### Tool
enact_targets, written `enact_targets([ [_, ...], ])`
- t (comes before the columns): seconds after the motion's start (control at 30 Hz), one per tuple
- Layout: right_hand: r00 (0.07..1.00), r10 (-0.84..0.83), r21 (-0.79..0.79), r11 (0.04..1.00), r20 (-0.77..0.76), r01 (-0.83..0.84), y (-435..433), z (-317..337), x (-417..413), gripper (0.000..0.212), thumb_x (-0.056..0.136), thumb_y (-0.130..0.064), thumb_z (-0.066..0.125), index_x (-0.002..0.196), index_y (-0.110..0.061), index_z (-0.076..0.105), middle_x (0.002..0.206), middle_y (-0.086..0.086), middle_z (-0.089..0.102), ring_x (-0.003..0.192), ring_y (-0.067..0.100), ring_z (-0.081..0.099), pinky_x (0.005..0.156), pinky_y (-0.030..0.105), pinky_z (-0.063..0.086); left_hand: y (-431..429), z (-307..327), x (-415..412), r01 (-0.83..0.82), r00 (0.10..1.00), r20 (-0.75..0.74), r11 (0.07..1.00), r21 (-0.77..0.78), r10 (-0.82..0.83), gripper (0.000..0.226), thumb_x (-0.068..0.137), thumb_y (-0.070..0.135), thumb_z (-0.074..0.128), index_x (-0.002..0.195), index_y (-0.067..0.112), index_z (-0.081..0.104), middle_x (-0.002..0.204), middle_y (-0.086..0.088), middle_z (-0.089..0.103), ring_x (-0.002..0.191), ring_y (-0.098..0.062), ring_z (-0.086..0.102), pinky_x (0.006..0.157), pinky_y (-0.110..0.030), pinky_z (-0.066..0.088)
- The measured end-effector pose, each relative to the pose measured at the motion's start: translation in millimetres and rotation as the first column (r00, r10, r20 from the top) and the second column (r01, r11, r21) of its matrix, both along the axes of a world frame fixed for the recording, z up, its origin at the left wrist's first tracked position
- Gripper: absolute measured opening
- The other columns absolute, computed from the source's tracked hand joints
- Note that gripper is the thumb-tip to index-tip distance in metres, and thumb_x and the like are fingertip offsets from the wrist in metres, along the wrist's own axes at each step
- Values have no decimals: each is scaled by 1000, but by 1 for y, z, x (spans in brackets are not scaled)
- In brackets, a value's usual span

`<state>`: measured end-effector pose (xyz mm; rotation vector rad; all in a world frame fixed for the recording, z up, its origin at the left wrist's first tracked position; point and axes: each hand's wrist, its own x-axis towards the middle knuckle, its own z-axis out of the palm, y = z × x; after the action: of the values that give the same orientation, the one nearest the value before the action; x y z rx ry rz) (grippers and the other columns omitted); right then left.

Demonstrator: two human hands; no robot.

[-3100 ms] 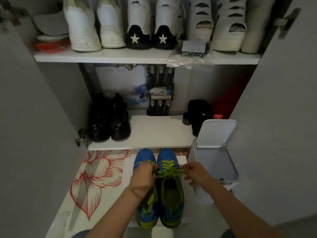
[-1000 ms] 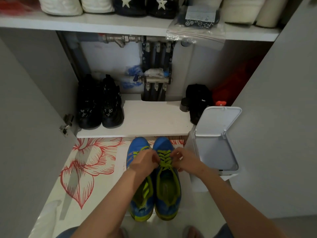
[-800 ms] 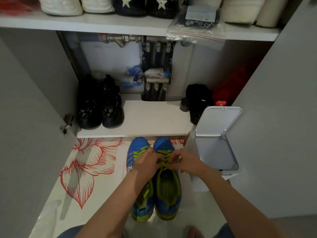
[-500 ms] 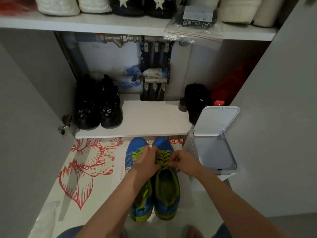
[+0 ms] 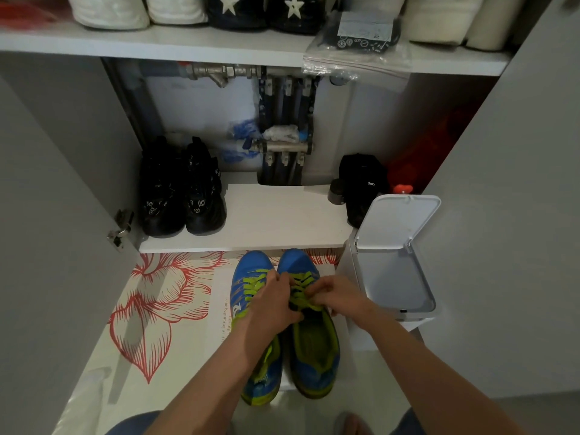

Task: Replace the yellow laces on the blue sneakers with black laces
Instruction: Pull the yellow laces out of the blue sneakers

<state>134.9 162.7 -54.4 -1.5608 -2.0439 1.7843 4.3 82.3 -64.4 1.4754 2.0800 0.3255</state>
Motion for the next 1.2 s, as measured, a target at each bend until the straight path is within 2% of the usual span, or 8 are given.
enact_targets([
  [0.27, 997, 74, 12, 997, -18, -74, 10, 2, 14, 14, 79, -15, 74, 90, -9, 68, 87, 4, 64, 81, 17, 63, 56, 19, 51, -1, 0, 1, -1, 1000, -8, 1000, 0, 1, 63, 78, 26, 70, 132, 14, 39, 130, -7, 37, 111, -23, 52, 91, -29, 46],
  [0.33, 988, -111, 11, 994, -110, 113, 10, 3, 11, 9, 85, -14, 67, 91, -7, 64, 79, 6, 61, 67, 17, 60, 53, 22, 50, -1, 1, 1, 3, 1000, -15, 1000, -9, -3, 64, 79, 26, 70, 133, 14, 38, 131, -8, 37, 112, -24, 51, 92, -30, 45],
  [0.43, 840, -463, -97, 885, -283, 455, 12, 10, 6, 10, 95, -12, 52, 86, -10, 57, 74, 5, 57, 55, 15, 50, 46, 22, 41, -1, 1, 2, 11, 1000, -8, 1000, -23, -11, 64, 80, 26, 70, 134, 15, 37, 131, -7, 36, 113, -24, 51, 94, -30, 45],
  [0.53, 714, -578, -245, 815, -395, 525, 12, 18, 5, 15, 97, -10, 45, 86, -8, 56, 76, 5, 59, 53, 15, 47, 44, 22, 38, -2, 2, 2, -5, 1000, 17, 1000, -6, 5, 62, 79, 25, 70, 131, 15, 38, 129, -7, 37, 110, -23, 52, 91, -30, 46],
  [0.67, 814, -493, -89, 867, -309, 491, 9, 20, 2, 12, 93, -1, 50, 91, -12, 53, 84, 8, 61, 57, 23, 58, 55, 37, 53, -4, 3, 2, -60, 996, 72, 996, 59, 56, 53, 76, 23, 74, 116, 18, 40, 118, -4, 40, 93, -20, 55, 77, -26, 48],
  [0.87, 779, -488, -232, 873, -394, 429, 12, 25, 5, 20, 82, -4, 68, 99, -6, 60, 74, 10, 62, 54, 15, 56, 48, 24, 49, -5, 2, 6, -4, 1000, 18, 998, 64, 2, 39, 77, 22, 69, 110, 20, 49, 125, -4, 31, 93, -20, 56, 82, -29, 50],
  [0.97, 713, -546, -209, 834, -439, 510, 15, 22, 6, 28, 80, 11, 62, 101, -5, 55, 76, 12, 60, 49, 12, 56, 45, 22, 47, -5, 2, 7, 19, 1000, -4, 998, 67, -19, 35, 79, 22, 69, 111, 22, 54, 127, -2, 29, 97, -18, 54, 87, -29, 50],
  [1.2, 611, -518, -163, 826, -599, 540, 12, 25, 4, 26, 87, 6, 54, 105, -11, 57, 59, 1, 59, 52, 15, 54, 49, 23, 48, 1, 0, 8, 7, 1000, -20, 999, 47, -6, 33, 95, 25, 49, 126, 16, 55, 125, -8, 49, 109, -21, 54, 92, -28, 43],
])
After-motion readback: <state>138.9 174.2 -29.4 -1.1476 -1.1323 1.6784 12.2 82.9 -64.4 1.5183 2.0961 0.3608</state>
